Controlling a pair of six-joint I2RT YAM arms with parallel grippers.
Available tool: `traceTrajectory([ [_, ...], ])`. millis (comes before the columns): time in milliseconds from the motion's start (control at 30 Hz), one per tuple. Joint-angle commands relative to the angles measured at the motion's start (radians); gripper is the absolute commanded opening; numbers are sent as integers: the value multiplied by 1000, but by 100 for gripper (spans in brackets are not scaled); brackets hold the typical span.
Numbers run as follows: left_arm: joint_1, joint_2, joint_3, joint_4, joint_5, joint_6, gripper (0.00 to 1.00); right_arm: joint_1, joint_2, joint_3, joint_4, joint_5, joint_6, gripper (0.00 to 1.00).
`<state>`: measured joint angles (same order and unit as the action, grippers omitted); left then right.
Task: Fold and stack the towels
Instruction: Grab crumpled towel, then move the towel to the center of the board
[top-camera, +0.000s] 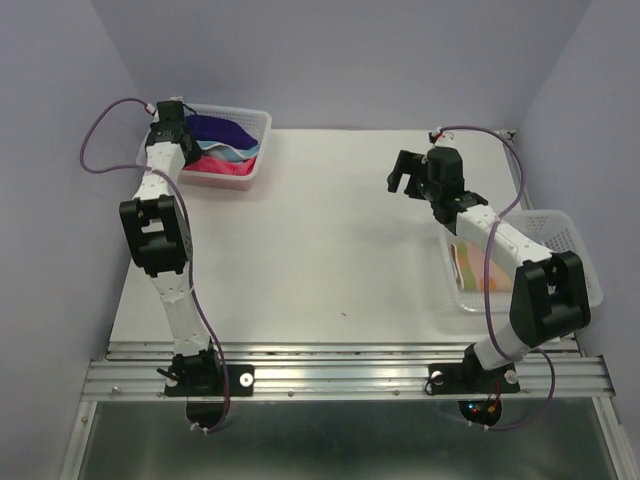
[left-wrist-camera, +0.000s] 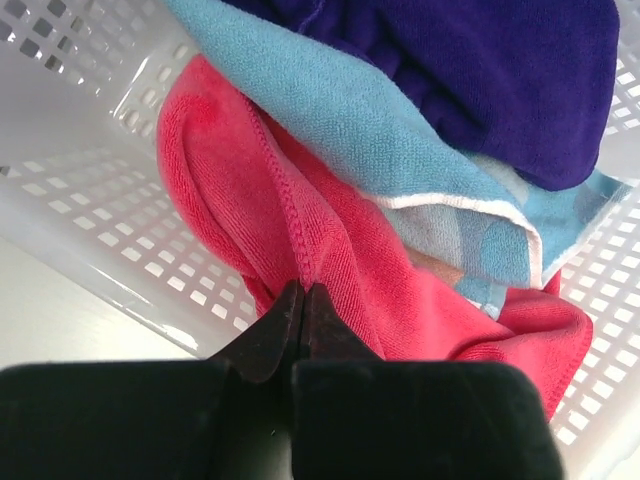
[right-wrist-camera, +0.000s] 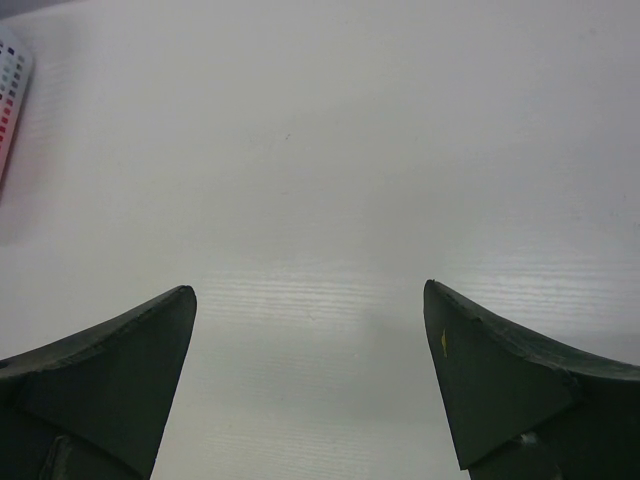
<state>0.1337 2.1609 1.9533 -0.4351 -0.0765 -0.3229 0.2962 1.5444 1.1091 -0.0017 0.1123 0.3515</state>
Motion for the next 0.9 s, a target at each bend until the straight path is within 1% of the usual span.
traceTrajectory([
  [0,10,-67,29,-16,12,4,0,6,-12,-12,5,62,-2,100],
  [167,11,-206,-79,70,72,1,0,7,-40,-31,-18,69,4,100],
  [267,10,-327,-114,131,165,-4,0,6,-81,-66,-7,23,12,100],
  [300,10,-384,-114,151,181,-5,0,6,-93,-75,26,6,12,100],
  [400,9,-484,-102,179,227,-18,0,6,-142,-120,58,-42,15,100],
  [500,7,-561,-50,190,306,-13,0,6,-203,-153,71,-63,15,100],
  [533,1,-579,-13,190,357,-12,0,6,-217,-161,69,-63,18,100],
  [600,-14,-634,21,193,397,-16,0,6,-271,-178,77,-59,21,100],
  [667,-45,-671,59,199,437,-18,0,6,-308,-212,85,-57,32,100],
  [700,-101,-690,68,206,440,-13,0,6,-325,-221,92,-59,37,100],
  [733,-130,-725,82,217,435,1,0,6,-361,-239,97,-65,44,100],
  [800,-257,-762,108,219,429,24,0,6,-415,-253,97,-72,55,100],
  [833,-297,-773,108,219,429,24,0,6,-415,-261,94,-79,58,100],
  [867,-328,-783,119,217,435,18,0,6,-449,-271,89,-83,61,100],
])
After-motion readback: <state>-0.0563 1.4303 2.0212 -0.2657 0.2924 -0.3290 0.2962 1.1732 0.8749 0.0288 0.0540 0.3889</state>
